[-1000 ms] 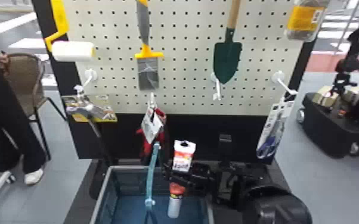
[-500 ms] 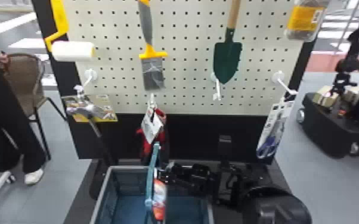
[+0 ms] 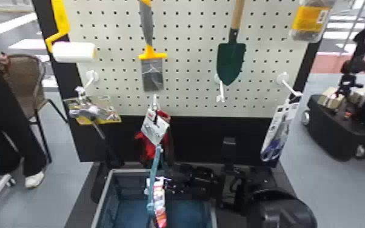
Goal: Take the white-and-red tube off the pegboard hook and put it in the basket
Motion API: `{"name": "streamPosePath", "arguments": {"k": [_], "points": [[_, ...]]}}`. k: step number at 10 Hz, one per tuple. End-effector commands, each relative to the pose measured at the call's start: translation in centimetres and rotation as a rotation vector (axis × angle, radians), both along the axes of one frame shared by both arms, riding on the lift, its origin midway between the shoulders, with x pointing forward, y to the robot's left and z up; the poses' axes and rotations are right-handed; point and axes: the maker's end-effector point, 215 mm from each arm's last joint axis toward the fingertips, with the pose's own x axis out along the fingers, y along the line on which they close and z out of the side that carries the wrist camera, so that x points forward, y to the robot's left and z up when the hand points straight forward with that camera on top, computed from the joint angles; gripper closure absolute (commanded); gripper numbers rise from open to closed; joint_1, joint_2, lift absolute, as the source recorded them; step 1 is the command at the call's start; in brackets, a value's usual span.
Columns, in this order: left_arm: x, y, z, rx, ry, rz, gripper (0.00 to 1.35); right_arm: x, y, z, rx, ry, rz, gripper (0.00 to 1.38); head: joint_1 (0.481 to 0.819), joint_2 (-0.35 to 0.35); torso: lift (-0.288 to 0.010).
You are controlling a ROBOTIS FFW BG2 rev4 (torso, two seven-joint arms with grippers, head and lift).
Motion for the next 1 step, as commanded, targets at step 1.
{"name": "streamPosePath", "arguments": {"k": [1], "points": [[-0.03, -0.08, -0.05, -0.002, 0.001, 0.001, 0.47, 0.02, 0.0, 0.09, 0.002, -0.003, -0.001, 0.12, 0.549, 0.0, -0.1]]}}
